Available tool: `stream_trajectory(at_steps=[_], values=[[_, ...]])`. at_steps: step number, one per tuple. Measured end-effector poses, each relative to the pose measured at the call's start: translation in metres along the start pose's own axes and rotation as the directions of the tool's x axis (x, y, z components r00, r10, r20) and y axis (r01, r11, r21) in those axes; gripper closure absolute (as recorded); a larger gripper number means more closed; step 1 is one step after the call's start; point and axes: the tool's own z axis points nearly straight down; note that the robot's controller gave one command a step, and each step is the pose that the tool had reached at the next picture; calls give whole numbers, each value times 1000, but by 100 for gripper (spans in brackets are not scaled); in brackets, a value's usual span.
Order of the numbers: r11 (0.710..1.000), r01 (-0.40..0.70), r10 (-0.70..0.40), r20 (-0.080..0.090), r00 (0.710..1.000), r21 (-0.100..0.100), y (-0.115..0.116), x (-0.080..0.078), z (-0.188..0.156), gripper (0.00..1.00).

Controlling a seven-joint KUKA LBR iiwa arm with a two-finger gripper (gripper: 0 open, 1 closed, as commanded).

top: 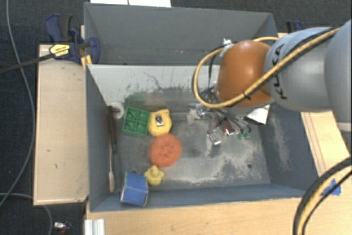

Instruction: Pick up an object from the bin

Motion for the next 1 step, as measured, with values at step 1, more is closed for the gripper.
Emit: stream_trajectory(at_steps=[1], values=[[995,-99,99,2,995,0,79,-4,26,0]])
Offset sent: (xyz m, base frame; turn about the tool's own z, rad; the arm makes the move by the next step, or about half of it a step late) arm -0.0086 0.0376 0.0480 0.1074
